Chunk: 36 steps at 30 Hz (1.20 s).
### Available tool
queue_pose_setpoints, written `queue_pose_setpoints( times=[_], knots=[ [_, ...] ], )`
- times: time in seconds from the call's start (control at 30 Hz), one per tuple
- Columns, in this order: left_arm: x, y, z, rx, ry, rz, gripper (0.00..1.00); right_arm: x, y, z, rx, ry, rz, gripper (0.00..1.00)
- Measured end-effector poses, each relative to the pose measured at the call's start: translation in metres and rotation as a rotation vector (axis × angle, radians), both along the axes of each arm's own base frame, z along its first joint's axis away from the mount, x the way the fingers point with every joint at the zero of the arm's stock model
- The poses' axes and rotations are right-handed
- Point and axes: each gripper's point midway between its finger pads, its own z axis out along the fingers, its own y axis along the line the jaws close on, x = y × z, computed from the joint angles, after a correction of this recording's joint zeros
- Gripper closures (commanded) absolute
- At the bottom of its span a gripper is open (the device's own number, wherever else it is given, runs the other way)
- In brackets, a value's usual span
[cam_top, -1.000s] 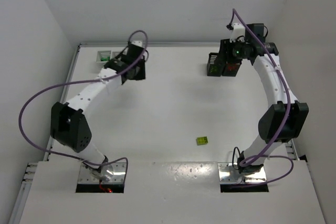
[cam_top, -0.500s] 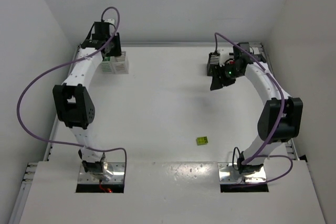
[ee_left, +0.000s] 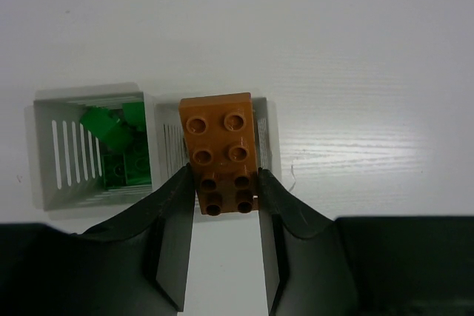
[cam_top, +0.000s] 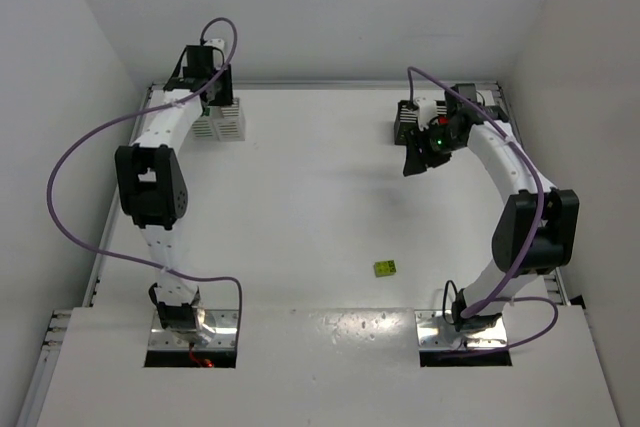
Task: Sort the legos into containers by color
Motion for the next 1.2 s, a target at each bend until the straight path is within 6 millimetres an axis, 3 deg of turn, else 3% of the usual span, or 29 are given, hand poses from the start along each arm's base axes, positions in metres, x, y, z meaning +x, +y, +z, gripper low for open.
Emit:
queue_pose_setpoints(
  times=[0.17,0.47,0.87,0.97,1.2],
  knots=[
    [0.015,0.005,0.002,0.018,-0.035,0.013,0.99,-0.005,0.0,-0.003,-0.004,0.015,0.01,0.51],
    [0.021,0.011,-0.031,0.047,0.016,0.029,0.94,-0.019,0.003,-0.012,-0.025,0.067,0.079,0.51],
    [0.024,0.018,-0.038,0.074,0.025,0.057,0.59,-0.035,0.007,-0.022,-0.047,0.122,0.159,0.47],
    [0.024,0.019,-0.037,0.078,0.024,0.063,0.45,-0.04,0.008,-0.026,-0.062,0.138,0.194,0.47],
    [0.027,0.018,-0.028,0.074,0.003,0.06,0.35,-0.055,0.013,-0.035,-0.108,0.164,0.273,0.47]
  ],
)
